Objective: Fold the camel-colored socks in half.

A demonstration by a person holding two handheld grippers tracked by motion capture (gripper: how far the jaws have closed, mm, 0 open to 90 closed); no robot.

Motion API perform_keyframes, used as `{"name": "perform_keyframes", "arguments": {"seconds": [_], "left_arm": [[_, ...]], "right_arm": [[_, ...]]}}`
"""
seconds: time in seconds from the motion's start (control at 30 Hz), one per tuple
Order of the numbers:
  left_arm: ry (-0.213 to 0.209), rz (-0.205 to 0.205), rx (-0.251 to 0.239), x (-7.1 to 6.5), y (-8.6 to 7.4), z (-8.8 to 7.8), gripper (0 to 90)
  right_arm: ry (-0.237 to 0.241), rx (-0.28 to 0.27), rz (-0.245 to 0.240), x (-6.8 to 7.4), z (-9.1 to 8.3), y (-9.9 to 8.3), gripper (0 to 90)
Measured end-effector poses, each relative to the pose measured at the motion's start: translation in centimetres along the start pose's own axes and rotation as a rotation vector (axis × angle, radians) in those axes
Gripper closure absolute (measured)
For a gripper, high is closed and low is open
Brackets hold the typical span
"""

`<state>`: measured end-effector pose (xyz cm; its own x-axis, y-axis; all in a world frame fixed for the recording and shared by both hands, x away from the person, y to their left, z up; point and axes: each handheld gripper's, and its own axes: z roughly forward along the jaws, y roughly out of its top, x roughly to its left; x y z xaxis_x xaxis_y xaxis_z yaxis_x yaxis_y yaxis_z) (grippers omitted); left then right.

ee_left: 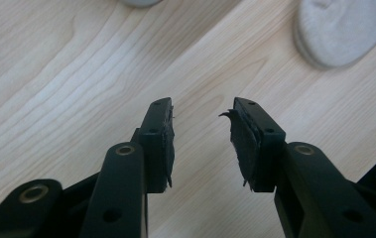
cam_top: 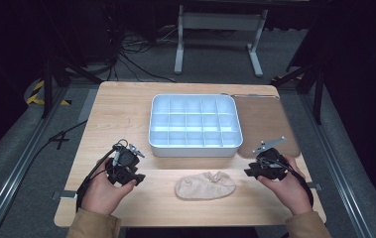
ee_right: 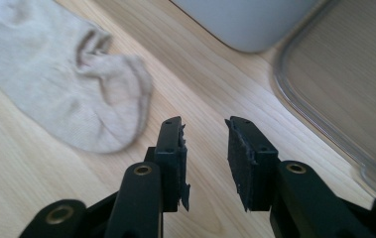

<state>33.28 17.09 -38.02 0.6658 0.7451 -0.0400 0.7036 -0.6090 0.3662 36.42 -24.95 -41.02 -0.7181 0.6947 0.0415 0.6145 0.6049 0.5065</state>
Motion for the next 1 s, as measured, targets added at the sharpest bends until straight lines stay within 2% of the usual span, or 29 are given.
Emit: {"name": "perform_keyframes", "arguments": {"seconds": [0.1, 0.23, 0.27, 0.3, 0.33, 0.37, 0.43, 0.47, 0.53, 0.7, 1.0], "left_arm": [[-0.023, -0.013, 0.021, -0.1, 0.2, 0.0, 62.1], [-0.051, -0.006, 0.023, -0.2, 0.0, 0.1, 61.7], [-0.041, -0.005, 0.020, -0.4, 0.1, 0.0, 61.9], [-0.046, 0.002, 0.004, -0.7, 0.2, 0.0, 61.8], [-0.064, 0.007, 0.005, -0.9, 0.4, -0.1, 63.6], [-0.064, 0.007, 0.005, -0.9, 0.4, -0.1, 63.8], [-0.083, 0.032, -0.009, -1.6, 0.7, 0.0, 64.0], [-0.074, 0.048, -0.009, -2.1, 0.8, 0.2, 65.3], [-0.079, 0.049, -0.011, -2.3, 0.9, 0.3, 65.5], [-0.153, 0.036, -0.016, -3.0, 1.6, 1.2, 67.2], [-0.184, 0.044, -0.012, -4.4, 3.1, 2.5, 67.5]], "right_arm": [[0.009, -0.009, 0.001, 0.2, -0.1, 0.2, 66.7], [0.019, -0.009, 0.013, 0.1, -0.1, 0.1, 68.8], [0.022, -0.008, 0.012, 0.1, -0.1, 0.0, 69.7], [0.022, -0.008, 0.009, 0.2, 0.0, 0.0, 70.6], [0.029, -0.006, 0.008, 0.3, 0.0, 0.0, 71.1], [0.029, -0.006, 0.008, 0.3, 0.0, 0.0, 71.1], [0.038, -0.012, 0.005, 0.4, 0.0, 0.1, 71.6], [0.042, -0.015, 0.004, 0.5, -0.1, 0.1, 71.6], [0.041, -0.018, 0.002, 0.6, -0.1, 0.1, 71.6], [0.039, -0.018, -0.006, 1.0, -0.2, -0.2, 70.9], [0.050, -0.011, -0.007, 1.6, 0.1, -0.8, 71.2]]}}
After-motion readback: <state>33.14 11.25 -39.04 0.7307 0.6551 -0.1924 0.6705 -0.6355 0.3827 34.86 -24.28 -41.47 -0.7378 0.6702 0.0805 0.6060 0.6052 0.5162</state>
